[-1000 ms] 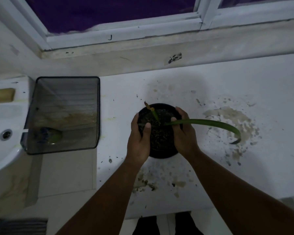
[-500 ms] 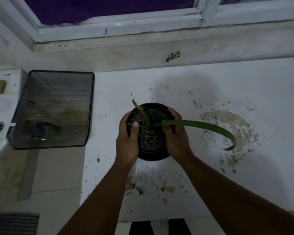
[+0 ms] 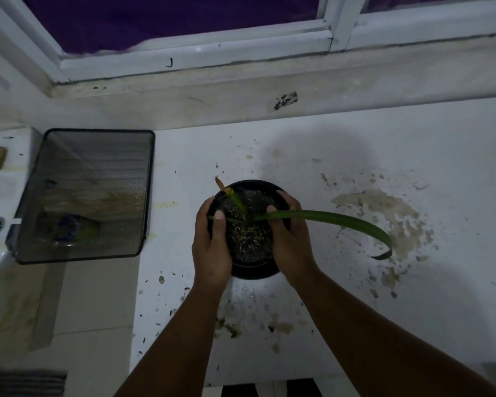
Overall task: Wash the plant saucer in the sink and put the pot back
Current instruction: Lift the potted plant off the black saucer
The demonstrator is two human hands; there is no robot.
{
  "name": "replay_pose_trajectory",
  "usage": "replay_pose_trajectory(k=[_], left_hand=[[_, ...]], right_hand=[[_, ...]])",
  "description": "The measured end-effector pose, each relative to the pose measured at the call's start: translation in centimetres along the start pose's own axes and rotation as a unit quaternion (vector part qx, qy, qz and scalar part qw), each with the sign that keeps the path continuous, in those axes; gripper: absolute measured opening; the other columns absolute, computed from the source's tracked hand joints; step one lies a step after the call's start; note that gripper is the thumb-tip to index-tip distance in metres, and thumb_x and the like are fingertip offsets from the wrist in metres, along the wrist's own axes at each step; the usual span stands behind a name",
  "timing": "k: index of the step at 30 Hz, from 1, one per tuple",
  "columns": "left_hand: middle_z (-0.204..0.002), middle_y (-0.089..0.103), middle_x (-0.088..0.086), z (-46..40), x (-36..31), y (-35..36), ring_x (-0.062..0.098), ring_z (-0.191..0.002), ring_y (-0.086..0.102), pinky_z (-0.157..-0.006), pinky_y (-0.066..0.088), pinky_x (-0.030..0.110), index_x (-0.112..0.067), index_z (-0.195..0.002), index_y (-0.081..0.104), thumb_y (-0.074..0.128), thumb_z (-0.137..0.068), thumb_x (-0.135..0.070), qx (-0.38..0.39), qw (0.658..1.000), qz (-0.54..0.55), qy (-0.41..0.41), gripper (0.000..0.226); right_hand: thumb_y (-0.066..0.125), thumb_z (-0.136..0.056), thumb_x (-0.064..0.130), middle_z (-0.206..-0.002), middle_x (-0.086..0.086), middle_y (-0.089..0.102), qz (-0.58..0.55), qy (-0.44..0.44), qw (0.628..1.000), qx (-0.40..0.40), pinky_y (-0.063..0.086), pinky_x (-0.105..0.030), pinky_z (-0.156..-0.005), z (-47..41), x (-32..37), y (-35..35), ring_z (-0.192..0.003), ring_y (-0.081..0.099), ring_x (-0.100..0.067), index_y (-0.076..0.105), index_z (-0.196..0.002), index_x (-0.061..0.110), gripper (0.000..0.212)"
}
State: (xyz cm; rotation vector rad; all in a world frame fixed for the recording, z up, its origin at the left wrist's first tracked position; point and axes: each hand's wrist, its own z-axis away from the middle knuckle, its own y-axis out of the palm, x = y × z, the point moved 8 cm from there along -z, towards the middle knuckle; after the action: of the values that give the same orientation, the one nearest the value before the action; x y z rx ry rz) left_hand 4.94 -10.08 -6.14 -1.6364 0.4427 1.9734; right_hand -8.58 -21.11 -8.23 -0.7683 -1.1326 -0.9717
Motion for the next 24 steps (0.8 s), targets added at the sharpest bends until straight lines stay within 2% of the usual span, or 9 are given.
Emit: replay_pose_trajectory(k=[3,6,8,12,15,18,19,21,24], left_hand=[[-0.124,0.062,-0.028,0.4,-0.6,0.3,-0.016,-0.112,0.058,-0.084,0.048,0.005,-0.040,-0.136,0.055,0.042,-0.109,-0.037,0.000,1.000,-0.004,0.003,0.030],[-0.128,0.060,-0.024,0.3,-2.0,0.6,-0.016,-0.113,0.057,-0.085,0.047,0.005,-0.034,-0.140,0.055,0.041,-0.109,-0.038,-0.002,1.000,-0.003,0.015,0.034],[-0.131,0.060,-0.022,-0.2,-3.3,0.8,-0.014,-0.116,0.056,-0.087,0.047,0.006,-0.033,-0.142,0.054,0.040,-0.108,-0.042,0.001,1.000,-0.007,0.025,0.037],[-0.134,0.059,-0.022,-2.5,-6.2,1.9,-0.014,-0.119,0.054,-0.095,0.045,0.010,-0.036,-0.144,0.051,0.040,-0.108,-0.046,0.022,0.999,-0.019,0.043,0.039],[-0.135,0.057,-0.021,-5.1,-8.2,2.9,-0.017,-0.118,0.052,-0.093,0.042,0.006,-0.034,-0.147,0.048,0.042,-0.108,-0.045,0.035,0.997,-0.029,0.058,0.041],[-0.143,0.055,-0.014,-7.9,-9.5,4.0,-0.004,-0.127,0.052,-0.102,0.040,0.015,-0.034,-0.149,0.046,0.041,-0.108,-0.047,0.047,0.996,-0.038,0.067,0.044],[-0.144,0.054,-0.013,-8.8,-9.8,4.4,-0.003,-0.127,0.051,-0.104,0.040,0.017,-0.034,-0.150,0.046,0.042,-0.108,-0.047,0.050,0.996,-0.033,0.066,0.044],[-0.143,0.054,-0.013,-10.6,-9.9,5.2,-0.013,-0.120,0.050,-0.099,0.040,0.013,-0.034,-0.150,0.045,0.043,-0.108,-0.046,0.053,0.996,-0.025,0.062,0.044],[-0.141,0.055,-0.012,-13.0,-9.4,6.0,-0.018,-0.114,0.049,-0.091,0.040,0.007,-0.032,-0.151,0.043,0.043,-0.108,-0.046,0.060,0.996,-0.028,0.057,0.046]], right_hand=[[0.058,-0.102,0.042,-0.140,0.007,0.057,-0.017,-0.006,1.000,-0.009,0.052,-0.043,-0.105,0.2,0.9,-0.3,-0.128,0.056,-0.009,0.049,-0.144,0.034,0.044],[0.059,-0.103,0.034,-0.127,0.015,0.063,-0.038,-0.010,0.999,-0.009,0.057,-0.024,-0.092,0.2,2.6,-0.6,-0.112,0.062,0.006,0.051,-0.139,0.031,0.037],[0.059,-0.103,0.035,-0.125,0.017,0.063,-0.046,-0.012,0.999,-0.013,0.055,-0.017,-0.085,-0.2,3.9,-0.8,-0.109,0.062,0.009,0.051,-0.139,0.033,0.037],[0.061,-0.101,0.040,-0.127,0.012,0.064,-0.056,-0.030,0.998,-0.016,0.056,-0.026,-0.092,-2.1,7.3,-0.5,-0.113,0.064,0.000,0.052,-0.140,0.033,0.040],[0.060,-0.102,0.038,-0.123,0.017,0.064,-0.052,-0.052,0.997,-0.017,0.055,-0.028,-0.096,-4.3,9.8,-0.3,-0.112,0.063,0.002,0.055,-0.131,0.038,0.029],[0.060,-0.103,0.035,-0.118,0.021,0.065,-0.040,-0.073,0.996,-0.023,0.053,-0.028,-0.096,-7.0,11.6,-0.1,-0.109,0.062,0.006,0.056,-0.121,0.045,0.022],[0.060,-0.102,0.036,-0.119,0.018,0.066,-0.037,-0.076,0.996,-0.026,0.053,-0.030,-0.097,-8.1,11.8,0.0,-0.110,0.063,0.004,0.058,-0.123,0.043,0.022],[0.061,-0.100,0.041,-0.128,0.010,0.064,-0.039,-0.070,0.996,-0.026,0.053,-0.037,-0.103,-10.1,11.8,0.5,-0.117,0.062,-0.004,0.056,-0.136,0.033,0.037],[0.060,-0.102,0.036,-0.128,0.008,0.062,-0.026,-0.069,0.997,-0.025,0.051,-0.037,-0.105,-12.5,11.7,1.2,-0.115,0.060,-0.003,0.052,-0.142,0.025,0.042]])
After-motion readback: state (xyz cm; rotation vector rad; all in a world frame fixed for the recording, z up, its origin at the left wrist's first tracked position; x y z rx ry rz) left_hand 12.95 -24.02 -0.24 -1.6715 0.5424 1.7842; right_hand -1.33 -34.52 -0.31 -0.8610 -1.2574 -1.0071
